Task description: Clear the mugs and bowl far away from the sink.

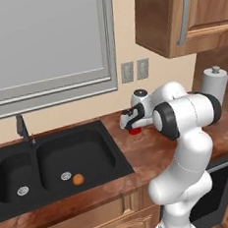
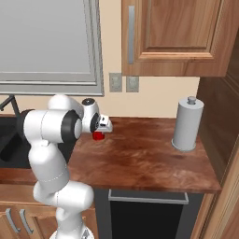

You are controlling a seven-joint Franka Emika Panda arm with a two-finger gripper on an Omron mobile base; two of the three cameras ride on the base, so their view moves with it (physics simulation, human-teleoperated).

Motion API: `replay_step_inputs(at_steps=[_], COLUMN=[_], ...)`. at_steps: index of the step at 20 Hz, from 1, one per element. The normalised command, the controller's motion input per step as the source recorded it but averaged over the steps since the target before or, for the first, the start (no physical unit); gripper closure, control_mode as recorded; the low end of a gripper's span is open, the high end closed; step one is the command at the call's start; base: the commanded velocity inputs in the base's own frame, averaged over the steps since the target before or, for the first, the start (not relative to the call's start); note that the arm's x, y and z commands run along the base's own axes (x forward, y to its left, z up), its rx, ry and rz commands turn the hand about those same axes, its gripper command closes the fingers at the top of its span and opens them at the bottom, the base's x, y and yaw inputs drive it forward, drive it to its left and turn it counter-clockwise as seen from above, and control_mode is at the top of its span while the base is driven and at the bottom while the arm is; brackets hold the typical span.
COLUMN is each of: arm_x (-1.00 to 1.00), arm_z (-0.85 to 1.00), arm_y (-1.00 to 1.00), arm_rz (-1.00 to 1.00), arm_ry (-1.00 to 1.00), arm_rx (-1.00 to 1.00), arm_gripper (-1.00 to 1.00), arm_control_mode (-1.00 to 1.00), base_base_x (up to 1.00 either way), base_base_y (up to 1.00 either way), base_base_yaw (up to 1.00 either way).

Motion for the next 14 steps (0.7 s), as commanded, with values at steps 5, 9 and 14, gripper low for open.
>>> replay_step_inputs(at_steps=[5, 9, 14], arm_x=[-0.5, -0.79, -0.76], arm_z=[0.28, 0.59, 0.78], arm_y=[0.0, 0.0, 0.0], arm_rz=[0.0, -0.01, -0.02], arm_ry=[-0.07, -0.13, -0.25], arm_rx=[0.0, 0.0, 0.01], arm_gripper=[1.0, 1.0, 1.0], arm_control_mode=[-1.0, -1.0, -1.0], base_base_x=[0.0, 0.0, 0.0], base_base_y=[0.0, 0.0, 0.0], base_base_yaw=[0.0, 0.0, 0.0])
